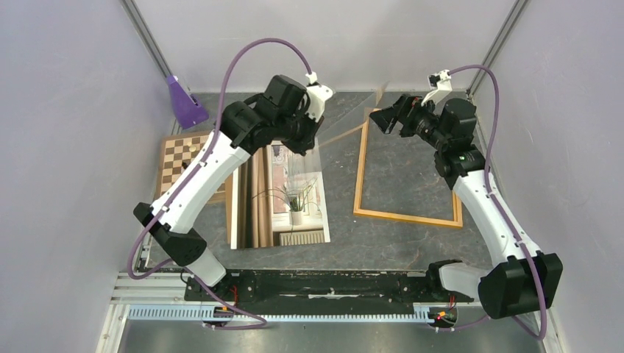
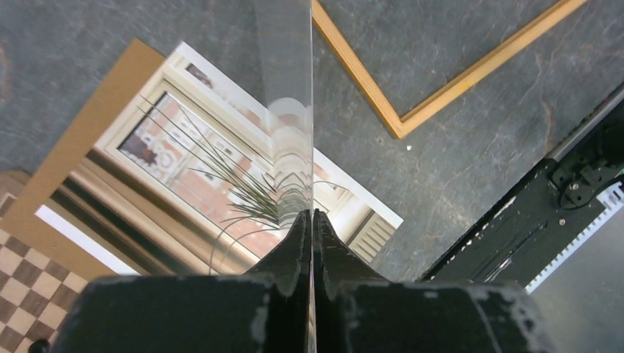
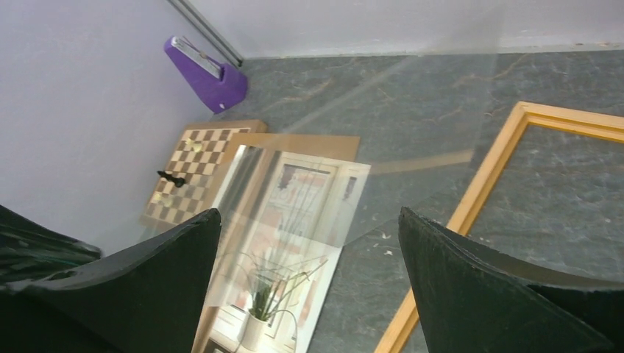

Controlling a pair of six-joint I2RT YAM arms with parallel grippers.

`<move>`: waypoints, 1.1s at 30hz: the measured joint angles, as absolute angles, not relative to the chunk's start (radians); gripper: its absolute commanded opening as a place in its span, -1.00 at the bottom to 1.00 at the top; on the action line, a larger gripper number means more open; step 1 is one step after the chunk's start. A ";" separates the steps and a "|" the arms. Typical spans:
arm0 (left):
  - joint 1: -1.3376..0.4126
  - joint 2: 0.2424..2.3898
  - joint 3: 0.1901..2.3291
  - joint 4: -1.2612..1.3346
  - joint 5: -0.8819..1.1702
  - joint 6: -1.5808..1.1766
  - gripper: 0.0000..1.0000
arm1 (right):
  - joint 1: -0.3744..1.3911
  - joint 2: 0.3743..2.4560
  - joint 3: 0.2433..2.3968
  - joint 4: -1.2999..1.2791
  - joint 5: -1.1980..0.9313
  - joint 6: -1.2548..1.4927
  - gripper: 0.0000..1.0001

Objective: Put the photo into the frame
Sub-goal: Place the photo frame item in the photo frame.

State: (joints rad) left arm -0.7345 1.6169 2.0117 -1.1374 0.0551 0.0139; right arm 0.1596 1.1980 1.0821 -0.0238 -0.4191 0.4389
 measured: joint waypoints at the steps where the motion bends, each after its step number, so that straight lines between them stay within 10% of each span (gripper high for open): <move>1: -0.741 1.613 1.984 -1.130 0.057 0.011 -0.95 | 0.160 1.200 1.082 -0.012 -0.430 0.455 0.87; 33: -1.092 1.634 1.769 -0.857 -0.188 -0.139 -0.96 | 0.141 1.227 0.982 -0.064 -0.386 0.583 0.77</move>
